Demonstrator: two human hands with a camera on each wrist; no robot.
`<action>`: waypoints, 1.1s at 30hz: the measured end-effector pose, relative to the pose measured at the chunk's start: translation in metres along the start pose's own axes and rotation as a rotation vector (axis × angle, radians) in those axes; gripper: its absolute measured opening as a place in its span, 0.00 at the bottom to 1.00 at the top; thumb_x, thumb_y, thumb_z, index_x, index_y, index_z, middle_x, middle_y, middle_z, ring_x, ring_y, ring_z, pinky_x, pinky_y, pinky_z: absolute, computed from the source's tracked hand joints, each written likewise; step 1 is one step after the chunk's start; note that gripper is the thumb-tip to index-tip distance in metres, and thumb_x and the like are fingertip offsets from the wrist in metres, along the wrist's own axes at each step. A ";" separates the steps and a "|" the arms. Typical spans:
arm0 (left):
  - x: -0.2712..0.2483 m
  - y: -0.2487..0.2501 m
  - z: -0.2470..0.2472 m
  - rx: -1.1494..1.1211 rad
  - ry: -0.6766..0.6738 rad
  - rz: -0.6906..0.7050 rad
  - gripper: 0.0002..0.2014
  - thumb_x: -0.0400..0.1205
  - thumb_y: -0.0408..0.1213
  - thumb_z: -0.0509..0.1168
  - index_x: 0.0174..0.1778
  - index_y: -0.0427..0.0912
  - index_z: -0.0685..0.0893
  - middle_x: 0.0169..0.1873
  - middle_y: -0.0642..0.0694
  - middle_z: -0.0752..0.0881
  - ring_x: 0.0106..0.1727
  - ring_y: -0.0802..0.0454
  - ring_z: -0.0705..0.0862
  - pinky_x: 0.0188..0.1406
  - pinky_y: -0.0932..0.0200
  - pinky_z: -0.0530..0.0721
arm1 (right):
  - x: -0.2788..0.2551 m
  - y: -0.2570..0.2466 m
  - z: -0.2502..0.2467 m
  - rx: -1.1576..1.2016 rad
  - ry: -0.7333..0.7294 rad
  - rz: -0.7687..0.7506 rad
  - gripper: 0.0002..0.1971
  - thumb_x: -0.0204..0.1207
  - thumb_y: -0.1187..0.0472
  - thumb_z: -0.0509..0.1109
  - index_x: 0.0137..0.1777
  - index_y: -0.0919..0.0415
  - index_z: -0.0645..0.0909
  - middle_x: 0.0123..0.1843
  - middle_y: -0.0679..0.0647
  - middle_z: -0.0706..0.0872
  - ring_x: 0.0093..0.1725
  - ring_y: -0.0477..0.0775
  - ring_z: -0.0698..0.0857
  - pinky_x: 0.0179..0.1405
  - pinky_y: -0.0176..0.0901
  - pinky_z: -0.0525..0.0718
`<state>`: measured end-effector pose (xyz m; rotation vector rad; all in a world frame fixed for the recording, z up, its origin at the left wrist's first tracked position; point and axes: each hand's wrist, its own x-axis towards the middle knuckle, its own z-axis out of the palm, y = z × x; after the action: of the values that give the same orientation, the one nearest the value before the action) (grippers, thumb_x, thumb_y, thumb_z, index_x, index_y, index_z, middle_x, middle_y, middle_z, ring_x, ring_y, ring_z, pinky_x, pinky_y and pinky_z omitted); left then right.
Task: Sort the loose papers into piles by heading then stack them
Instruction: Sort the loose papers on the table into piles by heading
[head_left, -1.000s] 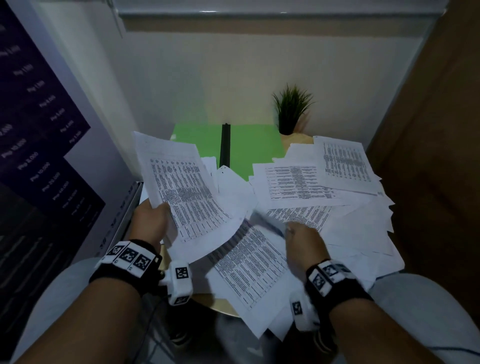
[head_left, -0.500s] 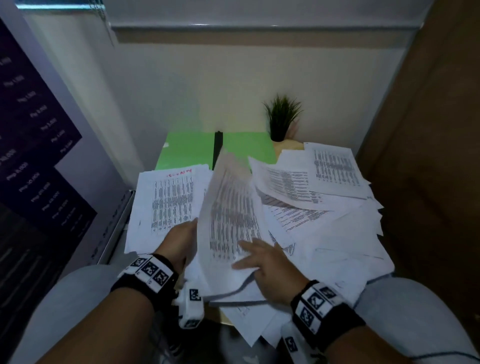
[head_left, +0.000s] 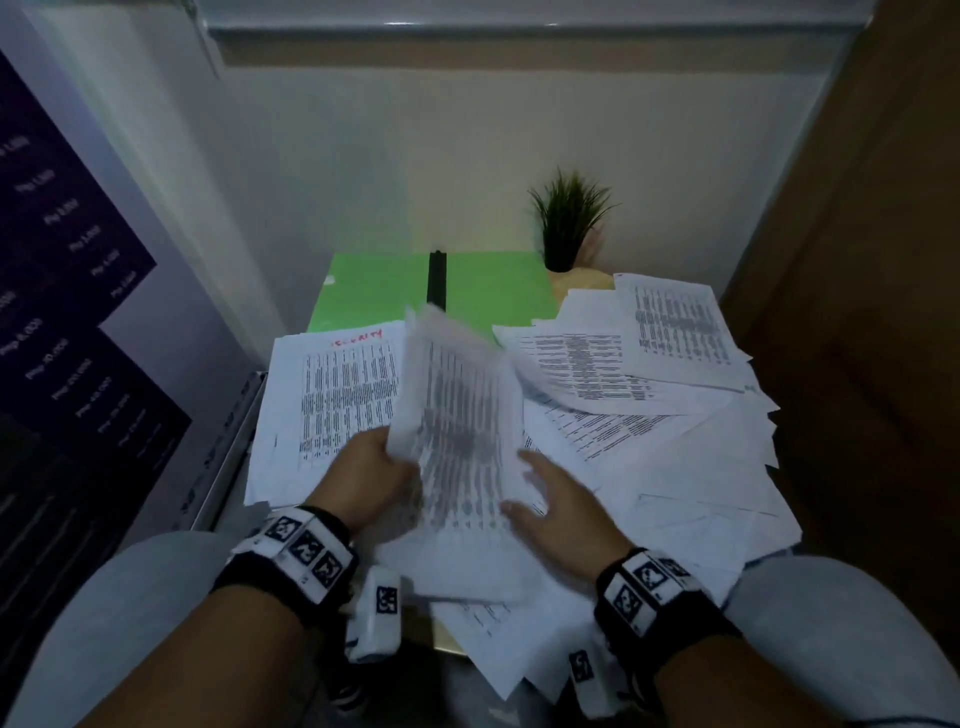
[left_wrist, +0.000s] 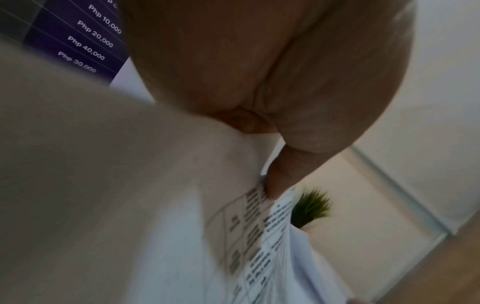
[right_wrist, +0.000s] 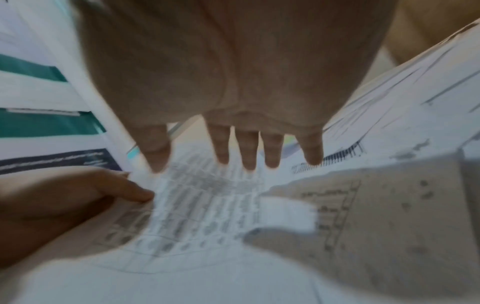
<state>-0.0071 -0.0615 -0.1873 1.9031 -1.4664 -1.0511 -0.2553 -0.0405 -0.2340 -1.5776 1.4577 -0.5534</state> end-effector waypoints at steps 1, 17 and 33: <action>-0.003 0.004 -0.008 -0.062 0.027 0.030 0.05 0.79 0.26 0.71 0.44 0.40 0.87 0.36 0.43 0.92 0.35 0.49 0.91 0.36 0.54 0.88 | 0.004 -0.002 -0.006 0.086 0.101 0.031 0.38 0.79 0.45 0.76 0.86 0.38 0.62 0.86 0.45 0.70 0.83 0.45 0.70 0.82 0.54 0.73; -0.021 0.045 0.025 -0.498 0.267 0.429 0.14 0.86 0.36 0.65 0.66 0.55 0.79 0.57 0.47 0.87 0.59 0.50 0.87 0.53 0.53 0.88 | -0.007 -0.057 -0.029 0.381 0.577 -0.253 0.10 0.89 0.66 0.65 0.67 0.57 0.76 0.51 0.38 0.84 0.47 0.28 0.84 0.49 0.25 0.81; 0.032 -0.008 0.039 -0.318 0.302 0.039 0.13 0.87 0.26 0.59 0.63 0.45 0.72 0.45 0.50 0.82 0.44 0.54 0.83 0.32 0.64 0.79 | 0.022 0.008 -0.003 0.070 0.224 0.147 0.05 0.82 0.58 0.68 0.56 0.53 0.82 0.49 0.52 0.92 0.48 0.60 0.90 0.49 0.53 0.88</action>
<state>-0.0309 -0.0875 -0.2236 1.7102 -1.0912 -0.8739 -0.2578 -0.0617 -0.2445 -1.3747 1.6878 -0.7044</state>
